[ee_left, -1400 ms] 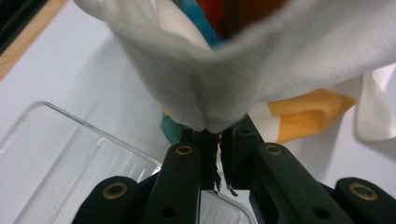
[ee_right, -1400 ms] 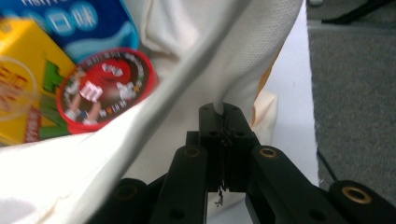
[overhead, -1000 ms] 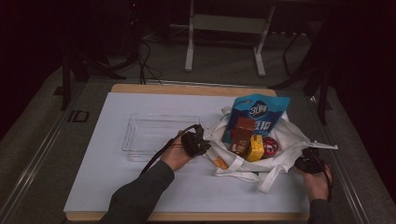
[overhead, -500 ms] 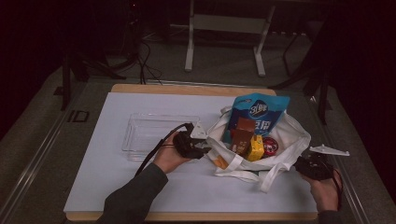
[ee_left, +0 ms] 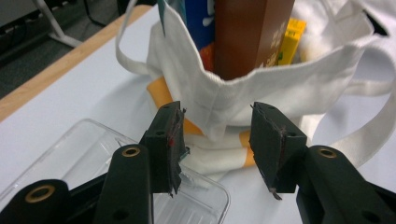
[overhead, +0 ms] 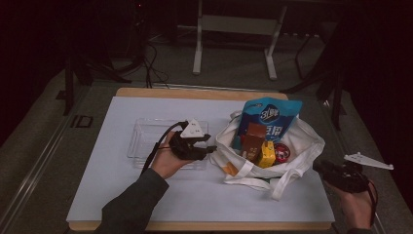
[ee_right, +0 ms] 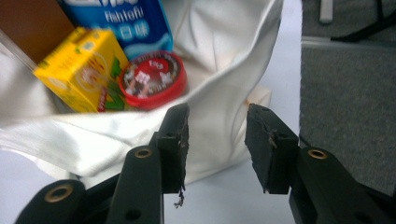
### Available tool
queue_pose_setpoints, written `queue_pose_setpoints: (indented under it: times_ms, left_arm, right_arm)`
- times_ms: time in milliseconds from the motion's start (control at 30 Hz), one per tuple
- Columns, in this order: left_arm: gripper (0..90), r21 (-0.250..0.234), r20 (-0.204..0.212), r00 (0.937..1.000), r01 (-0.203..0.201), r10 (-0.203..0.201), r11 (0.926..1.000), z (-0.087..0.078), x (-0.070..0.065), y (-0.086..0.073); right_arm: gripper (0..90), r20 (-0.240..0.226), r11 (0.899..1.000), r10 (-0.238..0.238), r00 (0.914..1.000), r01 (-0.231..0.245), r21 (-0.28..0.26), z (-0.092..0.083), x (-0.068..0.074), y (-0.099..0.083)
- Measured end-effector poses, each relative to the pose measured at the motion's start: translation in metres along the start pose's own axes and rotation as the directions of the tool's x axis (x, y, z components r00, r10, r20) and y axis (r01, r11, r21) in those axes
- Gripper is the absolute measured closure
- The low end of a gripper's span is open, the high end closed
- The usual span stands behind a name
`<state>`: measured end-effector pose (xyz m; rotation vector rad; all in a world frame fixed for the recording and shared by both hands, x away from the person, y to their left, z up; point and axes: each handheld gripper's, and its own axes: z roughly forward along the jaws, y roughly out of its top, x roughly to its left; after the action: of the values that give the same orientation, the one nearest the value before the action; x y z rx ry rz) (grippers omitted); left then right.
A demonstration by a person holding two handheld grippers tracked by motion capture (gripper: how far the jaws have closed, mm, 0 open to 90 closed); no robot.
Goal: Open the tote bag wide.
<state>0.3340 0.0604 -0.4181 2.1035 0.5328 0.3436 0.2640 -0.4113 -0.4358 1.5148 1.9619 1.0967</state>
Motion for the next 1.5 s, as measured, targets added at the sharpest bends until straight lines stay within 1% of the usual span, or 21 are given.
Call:
queue_pose_setpoints:
  times_ms: [133,267,533,667,700,767,800,833,867,967,1000,1033,1067,1100,1200,1267,1300,1367,1400,1433,1500]
  left_arm:
    - [53.8,-0.018,-0.005,1.0000,-0.003,0.003,0.9998,-0.003,0.001,0.006]
    - [53.2,-0.048,-0.012,0.9999,0.003,-0.003,0.9989,-0.005,0.002,0.015]
    - [54.2,-0.085,-0.006,0.9998,0.018,-0.019,0.9962,0.005,0.008,0.029]
    - [58.8,-0.080,-0.015,0.9994,0.029,-0.030,0.9964,0.012,0.011,0.034]
    - [60.0,-0.057,-0.036,0.9990,0.026,-0.028,0.9980,0.018,0.012,0.038]
    - [61.4,-0.046,-0.045,0.9986,0.026,-0.028,0.9986,0.022,0.012,0.039]
    - [64.1,-0.018,-0.061,0.9980,0.015,-0.016,0.9997,0.030,0.012,0.041]
    - [66.0,-0.018,-0.061,0.9980,0.015,-0.016,0.9997,0.030,0.012,0.041]
    - [68.3,0.019,-0.077,0.9971,-0.004,0.005,0.9998,0.040,0.012,0.041]
    - [80.2,0.075,-0.087,0.9958,-0.023,0.029,0.9970,0.056,0.010,0.039]
    - [82.7,0.075,-0.087,0.9958,-0.023,0.029,0.9970,0.056,0.010,0.039]
    - [84.8,0.112,-0.102,0.9936,-0.038,0.050,0.9930,0.065,0.009,0.037]
    - [85.6,0.112,-0.102,0.9936,-0.038,0.050,0.9930,0.065,0.009,0.037]
    - [85.9,0.136,-0.108,0.9927,-0.039,0.054,0.9900,0.072,0.008,0.034]
    - [86.2,0.158,-0.104,0.9934,-0.030,0.047,0.9870,0.079,0.009,0.031]
    - [86.4,0.204,-0.114,0.9918,-0.034,0.058,0.9784,0.088,0.011,0.025]
    - [86.5,0.204,-0.114,0.9918,-0.034,0.058,0.9784,0.088,0.011,0.025]
    - [86.6,0.245,-0.132,0.9888,-0.035,0.069,0.9688,0.096,0.012,0.020]
    - [86.7,0.245,-0.132,0.9888,-0.035,0.069,0.9688,0.096,0.012,0.020]
    - [86.9,0.264,-0.151,0.9865,-0.023,0.065,0.9641,0.100,0.014,0.018]
    - [87.1,0.278,-0.161,0.9850,-0.014,0.061,0.9604,0.103,0.015,0.016]
  right_arm:
    - [56.7,0.012,0.999,-0.005,0.9999,0.006,-0.037,-0.007,0.000,0.010]
    - [54.7,0.044,0.998,0.006,0.9990,-0.003,-0.060,-0.006,-0.005,0.023]
    - [51.2,0.083,0.995,0.008,0.9965,0.000,-0.099,0.008,-0.011,0.049]
    - [51.2,0.087,0.995,-0.011,0.9961,0.019,-0.099,0.015,-0.010,0.059]
    - [51.4,0.094,0.995,-0.019,0.9954,0.028,-0.098,0.019,-0.010,0.064]
    - [51.8,0.091,0.995,-0.015,0.9957,0.024,-0.096,0.021,-0.010,0.067]
    - [58.1,0.090,0.995,-0.019,0.9958,0.027,-0.096,0.026,-0.010,0.071]
    - [65.7,0.085,0.995,-0.020,0.9962,0.028,-0.093,0.028,-0.009,0.073]
    - [73.0,0.075,0.996,-0.026,0.9968,0.033,-0.086,0.031,-0.008,0.074]
    - [84.0,0.082,0.997,-0.047,0.9955,0.051,-0.050,0.042,-0.004,0.075]
    - [84.0,0.082,0.997,-0.047,0.9955,0.051,-0.050,0.042,-0.004,0.075]
    - [86.9,0.078,0.998,-0.045,0.9959,0.048,-0.030,0.051,-0.003,0.073]
    - [86.9,0.078,0.998,-0.045,0.9959,0.048,-0.030,0.051,-0.003,0.073]
    - [87.4,0.090,0.999,-0.037,0.9953,0.038,-0.004,0.060,-0.002,0.069]
    - [87.5,0.103,0.999,-0.012,0.9946,0.009,0.035,0.074,-0.003,0.061]
    - [87.6,0.102,0.998,0.018,0.9946,-0.024,0.055,0.082,-0.004,0.055]
    - [87.6,0.106,0.997,0.021,0.9942,-0.028,0.066,0.086,-0.004,0.053]
    - [87.6,0.113,0.995,0.025,0.9932,-0.035,0.091,0.092,-0.004,0.049]
    - [87.7,0.114,0.994,0.028,0.9931,-0.040,0.100,0.095,-0.004,0.047]
    - [87.7,0.114,0.993,0.031,0.9930,-0.043,0.107,0.098,-0.005,0.046]
    - [87.7,0.117,0.992,0.042,0.9923,-0.055,0.114,0.101,-0.005,0.043]
